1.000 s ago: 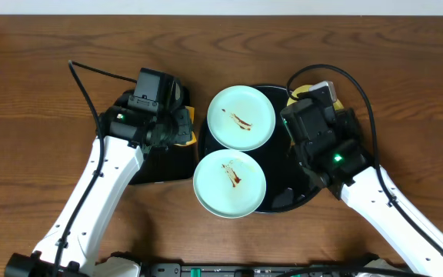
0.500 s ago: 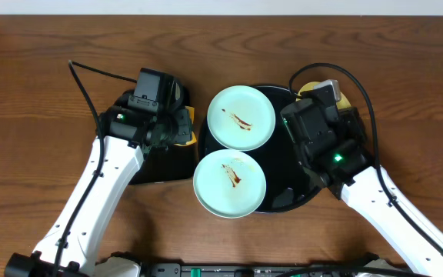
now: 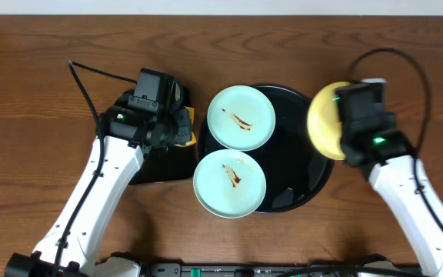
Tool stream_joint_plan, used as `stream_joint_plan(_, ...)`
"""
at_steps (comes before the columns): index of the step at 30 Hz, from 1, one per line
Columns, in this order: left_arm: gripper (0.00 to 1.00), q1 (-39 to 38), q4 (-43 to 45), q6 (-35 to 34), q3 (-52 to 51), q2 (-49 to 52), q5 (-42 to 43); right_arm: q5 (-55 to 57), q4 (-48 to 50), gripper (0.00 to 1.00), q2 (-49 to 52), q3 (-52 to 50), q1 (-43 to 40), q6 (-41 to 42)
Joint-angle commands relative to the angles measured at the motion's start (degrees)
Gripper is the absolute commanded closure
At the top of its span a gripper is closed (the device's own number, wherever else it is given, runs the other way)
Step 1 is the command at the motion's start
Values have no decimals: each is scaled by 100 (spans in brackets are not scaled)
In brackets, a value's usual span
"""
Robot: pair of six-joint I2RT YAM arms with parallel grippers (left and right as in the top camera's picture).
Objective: Clean dirty plates on tray and stack at the side
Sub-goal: 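Carry the yellow plate with the right gripper to the table's right side, then move the right gripper back and grasp the upper light-blue plate rim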
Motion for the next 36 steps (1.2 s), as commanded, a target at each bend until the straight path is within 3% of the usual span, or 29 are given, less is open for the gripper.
stream_joint_plan(1, 92, 28, -20, 96, 42, -72, -13, -737, -7, 99, -42, 92, -791, 280)
stream_joint_plan(11, 92, 28, -22, 96, 42, -72, -13, -2638, -105, 99, 546, 76, -3064, 446)
stream_joint_plan(22, 92, 28, -22, 96, 42, -72, -13, -2863, 483, 98, 1453, 76, -3731, 490)
stream_joint_plan(25, 92, 28, -22, 96, 42, -72, -13, -3246, 621, 67, 1423, 79, -3718, 487)
stream_joint_plan(30, 92, 28, -20, 101, 42, -72, -13, -4395, 675, 63, 1095, 92, -3624, 422)
stream_joint_plan(36, 92, 28, -17, 107, 42, -72, -13, -5943, 826, 51, 466, 146, -2959, 37)
